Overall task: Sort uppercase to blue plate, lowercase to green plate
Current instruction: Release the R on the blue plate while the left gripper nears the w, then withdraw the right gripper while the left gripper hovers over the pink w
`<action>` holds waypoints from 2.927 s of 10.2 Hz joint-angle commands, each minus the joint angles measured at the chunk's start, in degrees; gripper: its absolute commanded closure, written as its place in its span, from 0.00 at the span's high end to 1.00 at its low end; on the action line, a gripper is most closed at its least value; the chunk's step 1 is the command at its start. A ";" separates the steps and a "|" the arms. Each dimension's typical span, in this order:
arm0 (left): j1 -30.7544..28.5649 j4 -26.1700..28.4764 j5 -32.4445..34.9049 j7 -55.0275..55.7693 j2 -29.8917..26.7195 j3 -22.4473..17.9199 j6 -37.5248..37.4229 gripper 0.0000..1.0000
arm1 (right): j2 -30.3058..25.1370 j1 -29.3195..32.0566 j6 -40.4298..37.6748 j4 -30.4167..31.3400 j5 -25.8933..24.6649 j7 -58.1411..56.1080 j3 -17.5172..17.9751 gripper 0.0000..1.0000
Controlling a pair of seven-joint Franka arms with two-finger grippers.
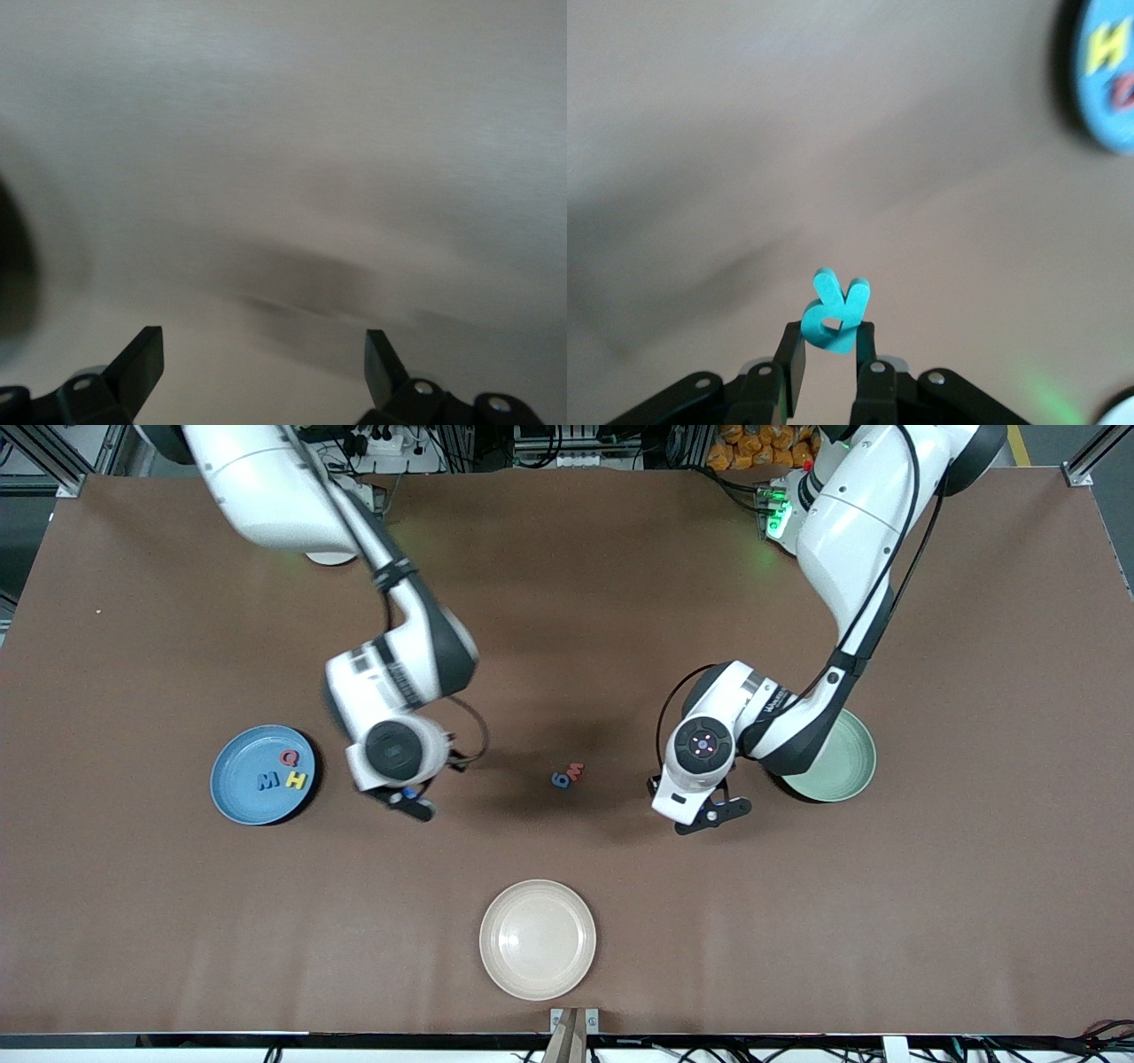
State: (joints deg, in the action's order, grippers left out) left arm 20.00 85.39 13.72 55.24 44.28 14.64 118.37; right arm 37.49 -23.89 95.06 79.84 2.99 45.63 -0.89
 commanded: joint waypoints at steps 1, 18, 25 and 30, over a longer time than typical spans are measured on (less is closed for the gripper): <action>3.71 -2.34 0.08 0.57 1.33 -0.58 3.08 1.00 | 0.31 6.72 -2.51 -1.18 -0.79 -11.56 1.07 0.00; 14.02 -3.57 1.40 -15.27 2.39 -1.63 16.96 1.00 | 0.31 23.81 -2.51 -2.22 -9.24 -44.31 1.68 1.00; 14.02 -3.39 2.80 -29.65 4.85 -1.72 23.75 1.00 | -16.90 25.83 -4.34 -2.59 -4.75 -43.96 3.00 1.00; 14.36 -3.22 2.72 -31.78 4.23 -2.68 16.91 1.00 | -25.78 28.44 -9.89 -2.93 -2.04 -44.31 2.91 1.00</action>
State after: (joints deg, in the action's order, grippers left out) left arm 33.93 82.20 16.27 24.22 49.11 12.84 137.80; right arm 15.08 1.45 85.24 75.19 -1.06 1.75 1.65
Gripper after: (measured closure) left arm 0.000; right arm 0.000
